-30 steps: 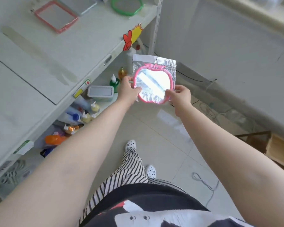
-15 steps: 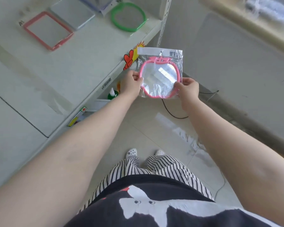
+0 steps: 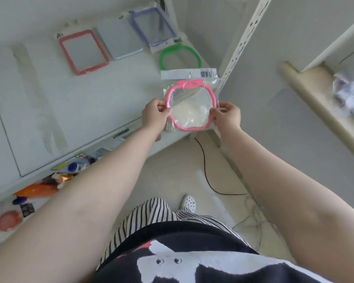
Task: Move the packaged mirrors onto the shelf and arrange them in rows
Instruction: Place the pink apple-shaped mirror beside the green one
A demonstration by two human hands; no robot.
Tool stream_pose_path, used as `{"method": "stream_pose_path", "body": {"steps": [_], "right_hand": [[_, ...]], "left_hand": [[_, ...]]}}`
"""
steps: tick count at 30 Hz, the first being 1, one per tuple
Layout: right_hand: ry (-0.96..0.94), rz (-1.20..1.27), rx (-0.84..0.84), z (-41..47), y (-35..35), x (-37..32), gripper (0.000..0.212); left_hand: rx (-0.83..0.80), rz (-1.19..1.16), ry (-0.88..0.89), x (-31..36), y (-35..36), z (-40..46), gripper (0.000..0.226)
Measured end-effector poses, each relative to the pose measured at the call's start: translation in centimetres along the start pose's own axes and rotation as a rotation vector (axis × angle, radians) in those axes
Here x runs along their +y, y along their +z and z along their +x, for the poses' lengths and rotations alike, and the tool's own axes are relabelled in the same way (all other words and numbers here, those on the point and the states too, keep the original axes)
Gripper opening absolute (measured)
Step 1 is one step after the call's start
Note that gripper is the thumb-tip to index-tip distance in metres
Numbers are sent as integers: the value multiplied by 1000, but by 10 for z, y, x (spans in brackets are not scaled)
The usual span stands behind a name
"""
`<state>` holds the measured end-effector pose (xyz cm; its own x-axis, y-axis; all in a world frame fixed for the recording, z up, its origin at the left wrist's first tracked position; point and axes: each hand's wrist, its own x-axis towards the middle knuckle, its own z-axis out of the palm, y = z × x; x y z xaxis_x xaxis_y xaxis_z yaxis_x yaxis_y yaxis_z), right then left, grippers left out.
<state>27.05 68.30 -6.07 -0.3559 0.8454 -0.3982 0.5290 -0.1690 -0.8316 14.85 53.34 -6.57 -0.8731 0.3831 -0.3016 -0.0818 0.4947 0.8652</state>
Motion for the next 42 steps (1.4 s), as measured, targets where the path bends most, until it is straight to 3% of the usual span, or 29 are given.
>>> {"method": "stream_pose_path", "body": {"steps": [10, 15, 27, 30, 34, 42], "right_hand": [[-181, -206, -265, 40, 75, -60, 29], [-254, -320, -349, 55, 121, -84, 34], [-284, -456, -320, 99, 160, -105, 28], [-296, -481, -317, 103, 160, -105, 27], [-330, -548, -337, 104, 157, -101, 24], [-356, -601, -321, 105, 154, -99, 17]], "left_hand": [[286, -199, -224, -8, -46, 43, 13], [337, -286, -321, -15, -76, 78, 14], [338, -344, -429, -10, -83, 135, 19], [345, -298, -453, -12, -76, 139, 11], [373, -250, -461, -14, -72, 139, 26], [401, -171, -467, -8, -68, 133, 24]]}}
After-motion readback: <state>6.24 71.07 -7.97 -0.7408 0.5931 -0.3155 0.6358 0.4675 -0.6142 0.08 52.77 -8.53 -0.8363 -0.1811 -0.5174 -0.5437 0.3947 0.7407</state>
